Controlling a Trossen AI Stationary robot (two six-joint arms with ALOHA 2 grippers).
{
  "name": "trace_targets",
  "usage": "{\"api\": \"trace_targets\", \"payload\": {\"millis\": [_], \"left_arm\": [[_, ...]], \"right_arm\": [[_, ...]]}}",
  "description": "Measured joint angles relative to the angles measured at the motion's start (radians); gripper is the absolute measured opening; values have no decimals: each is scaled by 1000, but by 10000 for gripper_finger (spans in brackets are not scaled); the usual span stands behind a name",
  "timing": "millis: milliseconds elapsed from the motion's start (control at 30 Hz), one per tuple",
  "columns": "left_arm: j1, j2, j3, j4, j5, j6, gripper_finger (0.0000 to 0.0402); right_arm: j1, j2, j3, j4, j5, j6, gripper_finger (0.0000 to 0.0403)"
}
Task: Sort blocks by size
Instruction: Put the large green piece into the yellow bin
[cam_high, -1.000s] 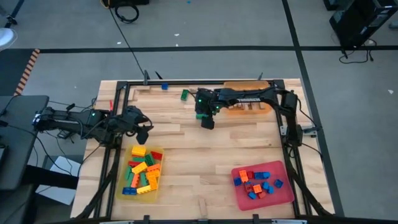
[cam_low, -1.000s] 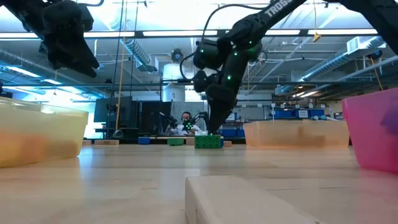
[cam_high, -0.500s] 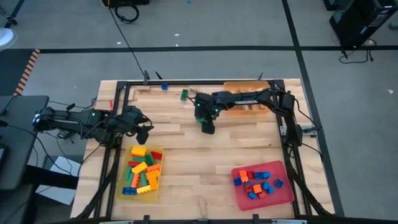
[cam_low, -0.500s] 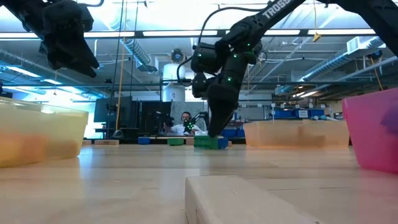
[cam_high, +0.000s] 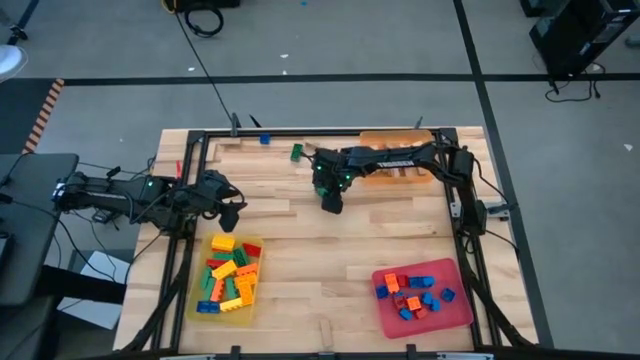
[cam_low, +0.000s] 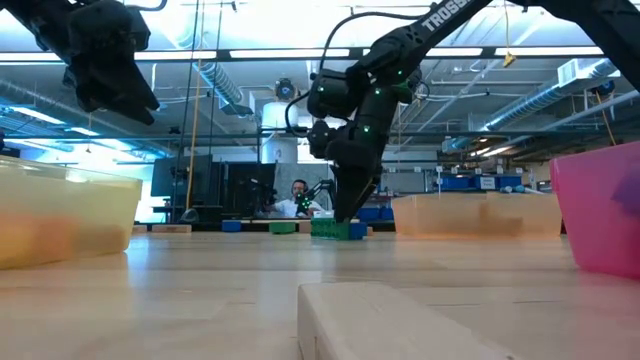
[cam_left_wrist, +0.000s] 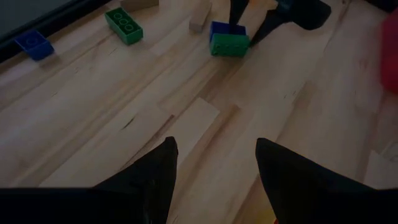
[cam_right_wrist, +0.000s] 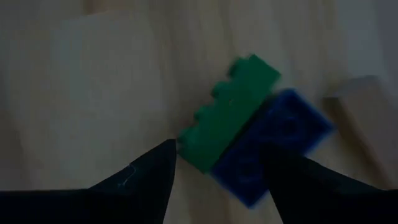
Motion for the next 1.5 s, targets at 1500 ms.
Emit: {"api": "trace_targets", "payload": {"millis": [1500], "left_arm": [[0,11,-2,-11,-4,5,225]], "right_arm": [[49,84,3,184,93,491,201]]}}
